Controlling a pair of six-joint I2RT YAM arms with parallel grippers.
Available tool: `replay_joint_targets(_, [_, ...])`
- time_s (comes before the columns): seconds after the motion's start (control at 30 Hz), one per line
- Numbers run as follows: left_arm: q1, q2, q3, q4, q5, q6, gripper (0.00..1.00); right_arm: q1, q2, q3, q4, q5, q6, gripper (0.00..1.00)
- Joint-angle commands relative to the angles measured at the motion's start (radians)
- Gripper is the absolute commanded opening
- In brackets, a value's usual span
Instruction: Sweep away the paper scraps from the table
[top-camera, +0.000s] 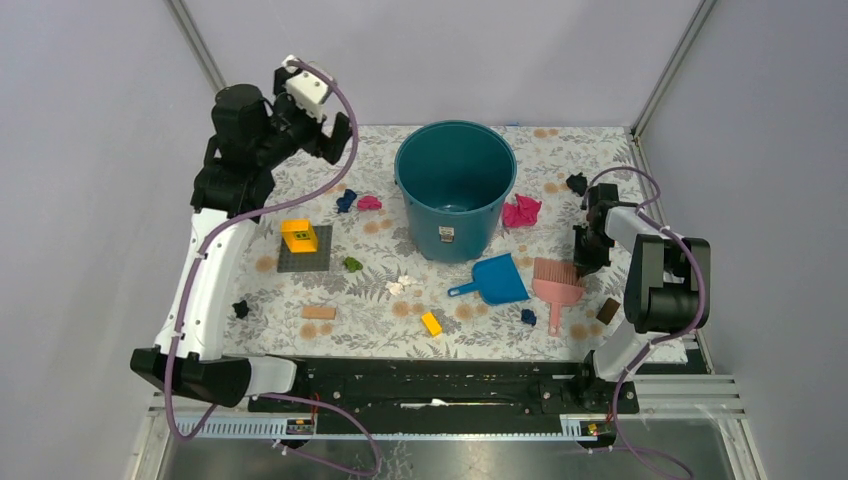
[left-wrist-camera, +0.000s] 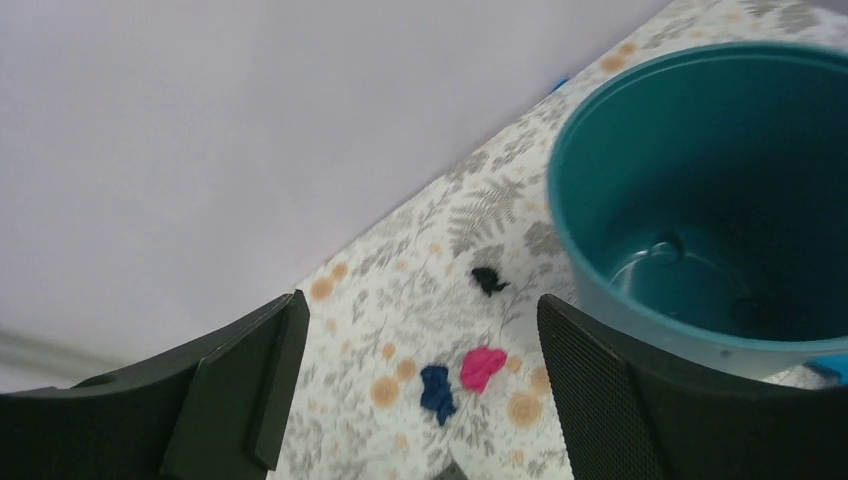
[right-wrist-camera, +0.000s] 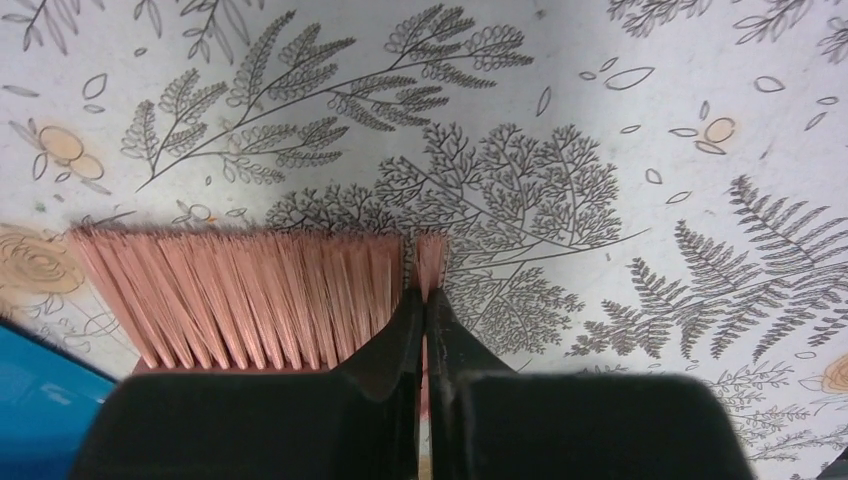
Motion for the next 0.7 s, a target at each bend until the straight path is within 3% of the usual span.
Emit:
replay_joint_targets(0.0, [-0.117, 0.025, 0.086, 0.048, 0.119, 0.153, 0.91, -0.007, -0.075, 0.055, -0.073, -0.048, -0.017, 0.0])
replay_joint_targets(0.27, [-0.482, 0.042, 0.006, 0.048, 0.085, 0.568, 0.92, -0.006, -0.292, 0.106, -0.238, -0.284, -0.106, 0.0])
replay_joint_targets(0.4, [-0.592, 0.073, -0.067, 0.056, 0.103, 0.745, 0.9, -0.006, -0.378, 0.106, -0.29, -0.337, -0.105, 0.0])
replay_joint_targets(0.53, [-0.655, 0.128, -0.061, 0.176, 0.105, 0.642, 0.9, -0.006, -0.452, 0.138, -0.325, -0.374, -0.115, 0.0])
replay_joint_targets(0.67, [-0.674, 0.212, 0.046, 0.223, 0.12, 0.399, 0.9, -0.006, -0.517, 0.205, -0.37, -0.442, -0.149, 0.0])
